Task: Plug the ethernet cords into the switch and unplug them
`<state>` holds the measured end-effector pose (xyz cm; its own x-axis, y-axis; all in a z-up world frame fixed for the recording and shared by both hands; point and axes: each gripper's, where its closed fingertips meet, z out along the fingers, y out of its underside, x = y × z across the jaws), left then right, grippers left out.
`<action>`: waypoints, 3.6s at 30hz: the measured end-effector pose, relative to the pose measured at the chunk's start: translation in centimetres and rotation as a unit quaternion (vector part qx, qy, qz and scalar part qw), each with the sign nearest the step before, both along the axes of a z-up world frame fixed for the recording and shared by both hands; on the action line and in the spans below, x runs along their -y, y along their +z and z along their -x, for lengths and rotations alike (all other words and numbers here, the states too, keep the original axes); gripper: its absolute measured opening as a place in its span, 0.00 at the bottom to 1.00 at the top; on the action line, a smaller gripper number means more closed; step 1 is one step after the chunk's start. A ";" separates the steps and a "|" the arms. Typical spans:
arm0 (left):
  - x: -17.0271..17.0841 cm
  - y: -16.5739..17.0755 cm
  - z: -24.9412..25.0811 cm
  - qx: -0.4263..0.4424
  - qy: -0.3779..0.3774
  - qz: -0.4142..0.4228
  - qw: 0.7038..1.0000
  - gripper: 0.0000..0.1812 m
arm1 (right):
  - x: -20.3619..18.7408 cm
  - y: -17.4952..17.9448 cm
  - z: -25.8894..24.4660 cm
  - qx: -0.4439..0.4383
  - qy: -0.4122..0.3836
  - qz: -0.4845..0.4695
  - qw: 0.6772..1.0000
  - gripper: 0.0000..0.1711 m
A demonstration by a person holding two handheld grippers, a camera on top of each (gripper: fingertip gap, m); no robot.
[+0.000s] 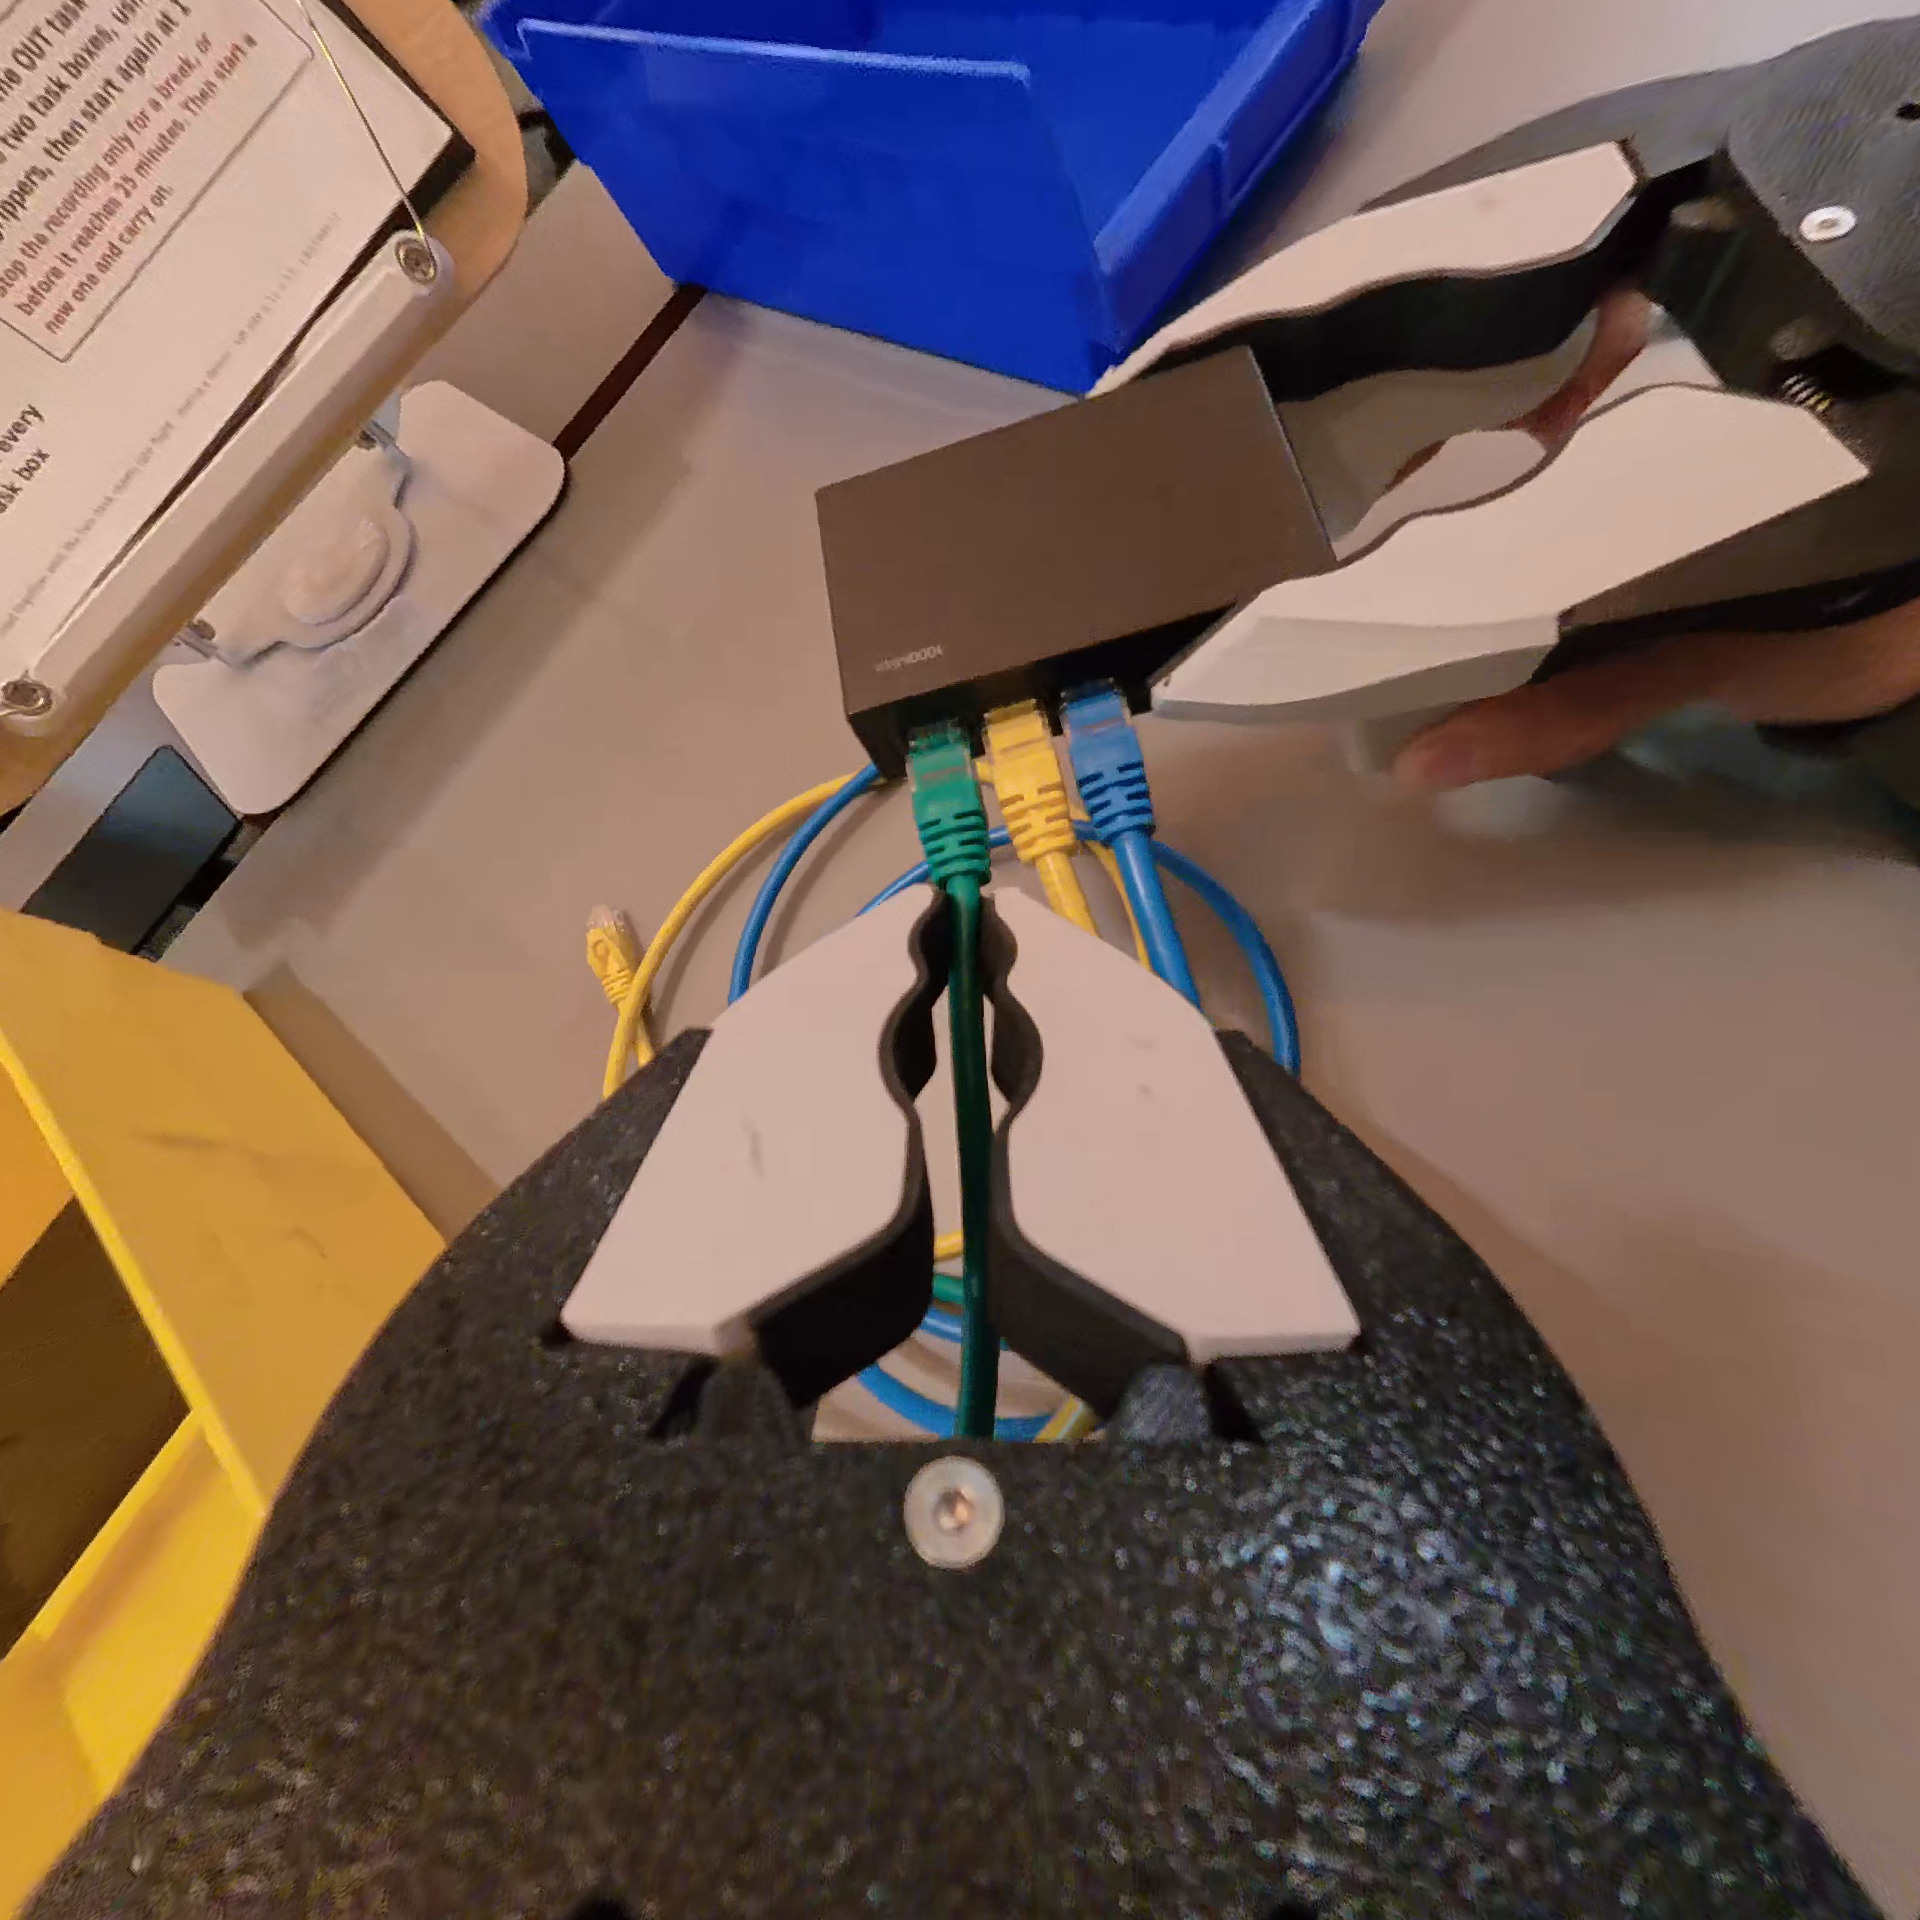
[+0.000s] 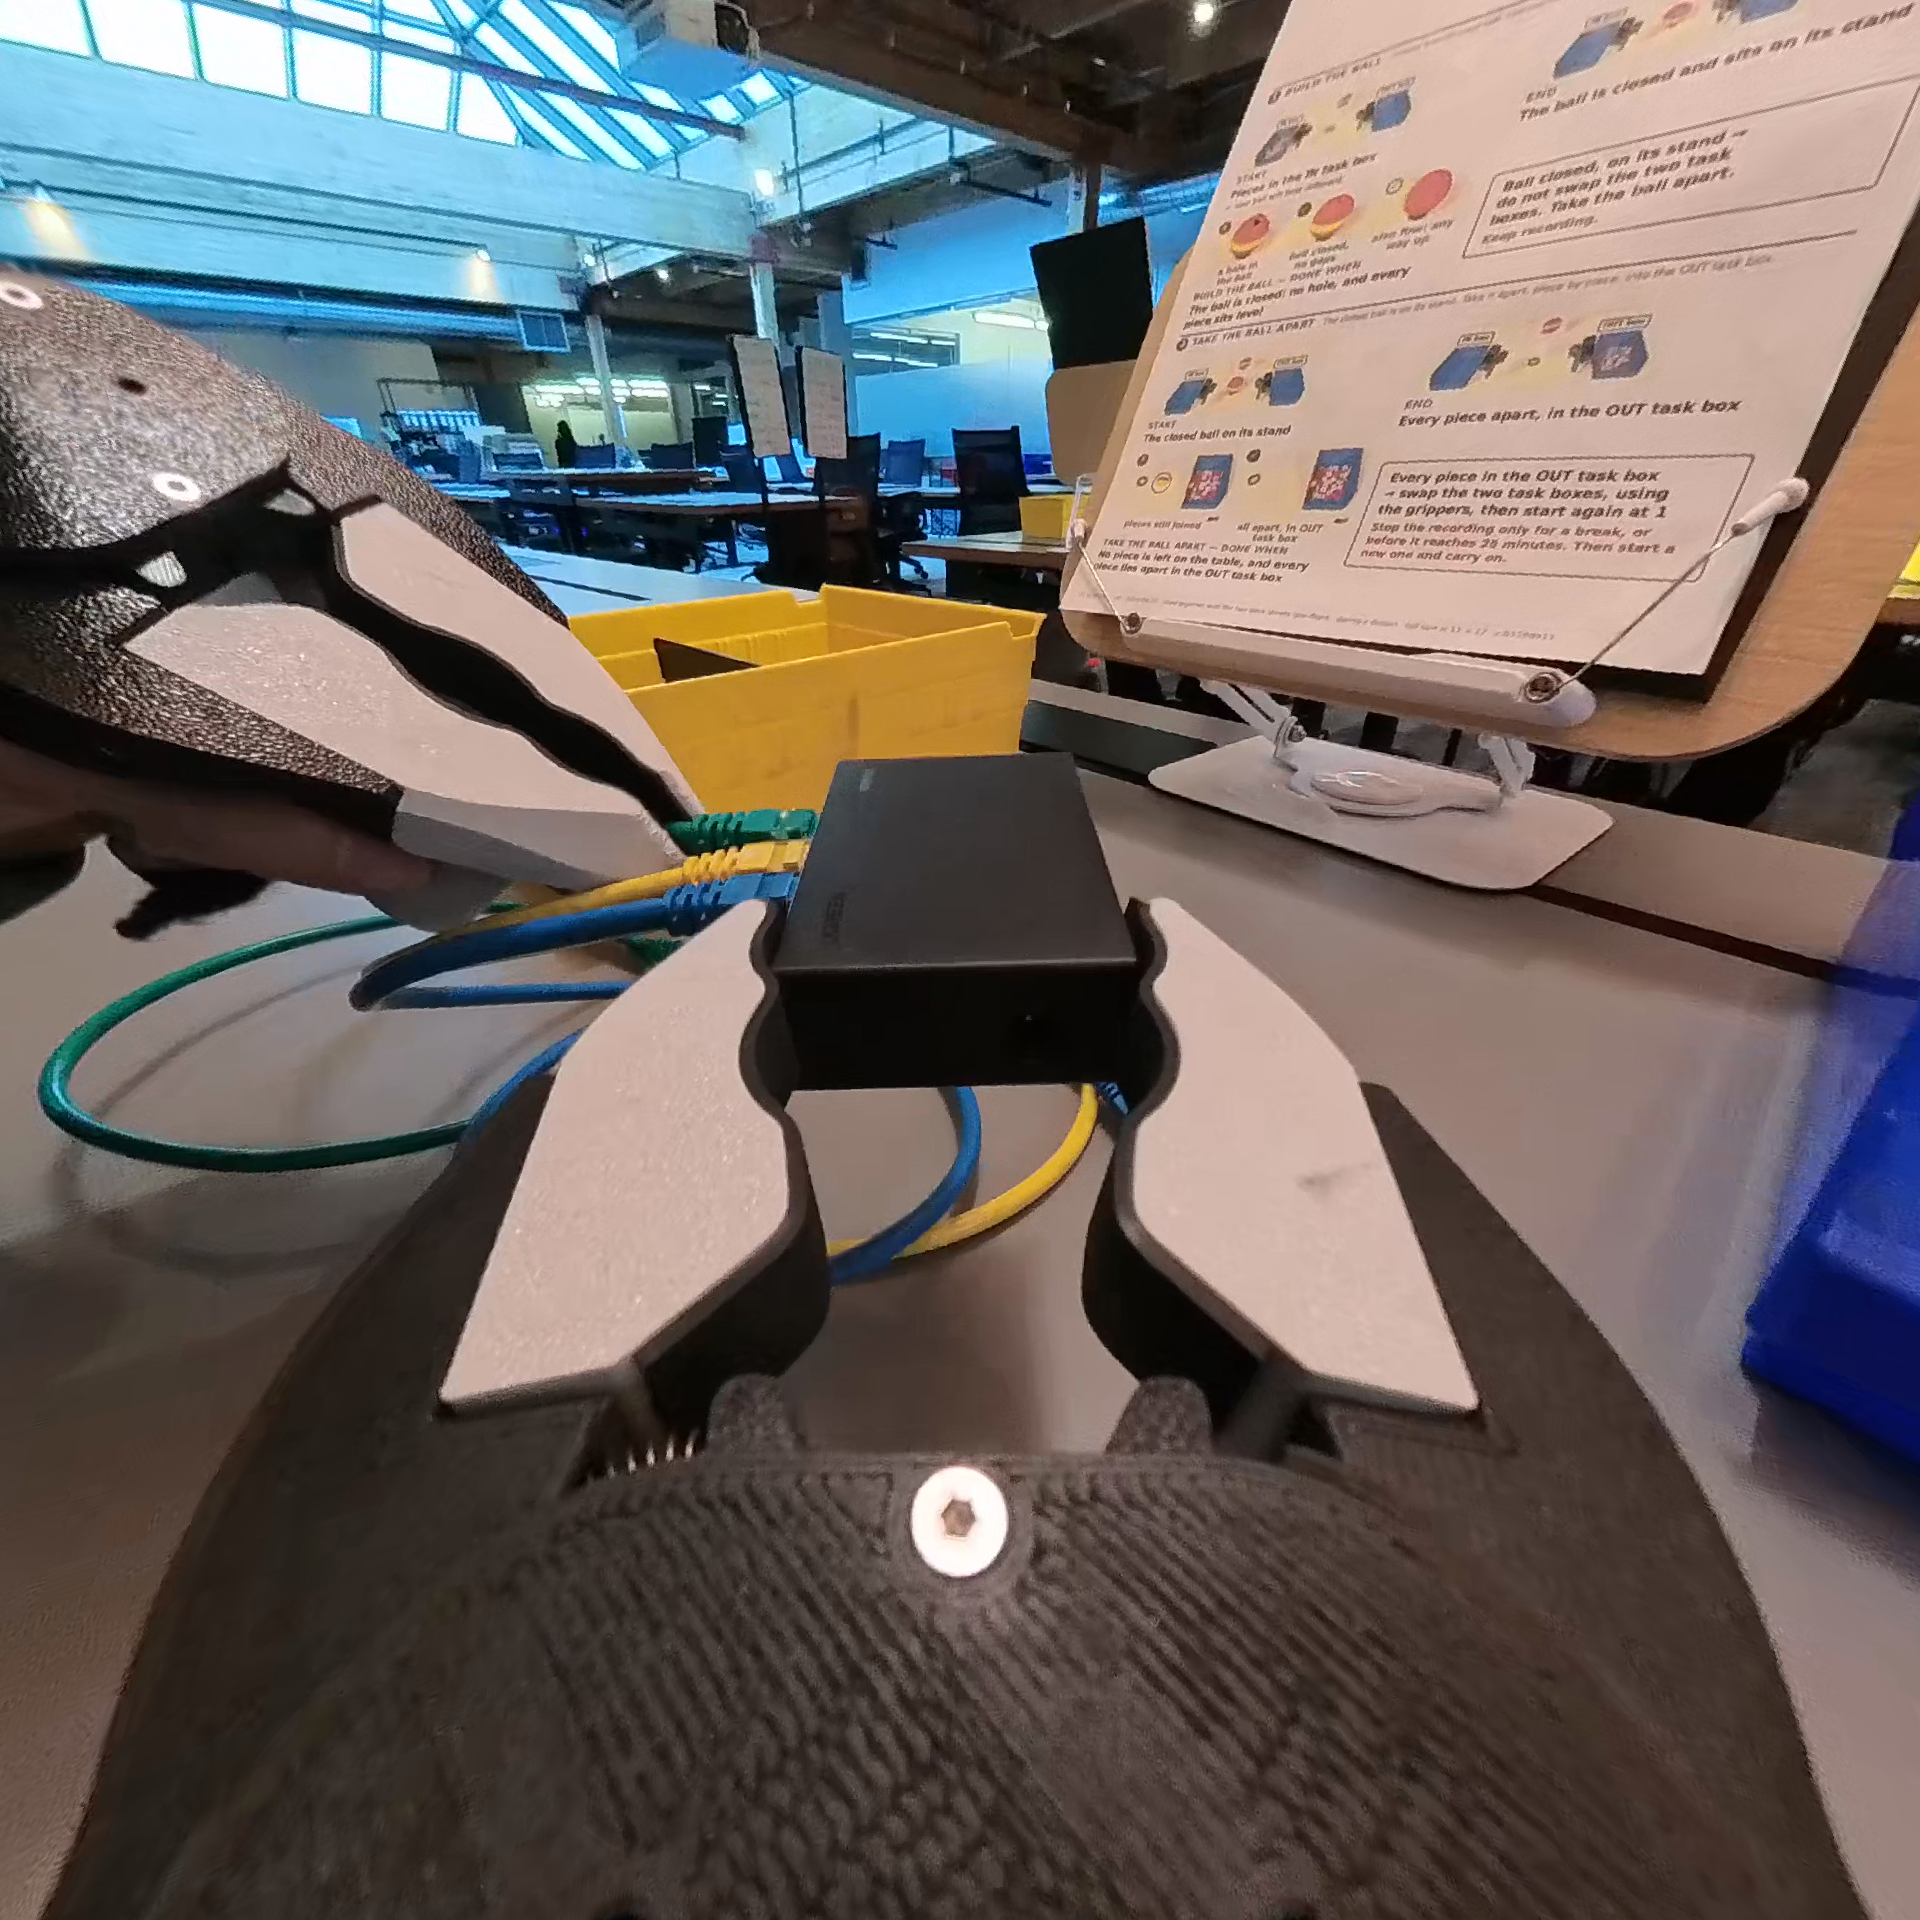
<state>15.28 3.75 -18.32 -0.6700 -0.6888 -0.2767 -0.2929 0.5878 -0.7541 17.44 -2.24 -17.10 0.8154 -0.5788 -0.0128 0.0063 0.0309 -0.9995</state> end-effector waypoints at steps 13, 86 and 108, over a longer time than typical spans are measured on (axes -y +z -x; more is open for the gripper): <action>0.4 1.2 -0.6 0.051 -0.055 0.084 0.994 0.02 | 0.0 0.2 0.0 0.004 0.001 -0.009 1.000 0.37; -14.5 -2.0 1.5 0.085 0.074 0.246 0.963 0.30 | 22.7 6.8 -22.2 0.062 -0.388 0.242 0.887 0.36; -11.5 -3.4 1.5 0.021 0.078 0.233 0.969 0.29 | 24.2 3.3 -11.1 -0.063 -0.330 0.195 0.921 0.39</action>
<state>13.76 15.24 -21.68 -0.5432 -0.8372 0.0632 -0.3137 0.1326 -0.9402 28.58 -26.46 -13.83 0.2897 -0.9290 0.2304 -0.2220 -0.2994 -0.9279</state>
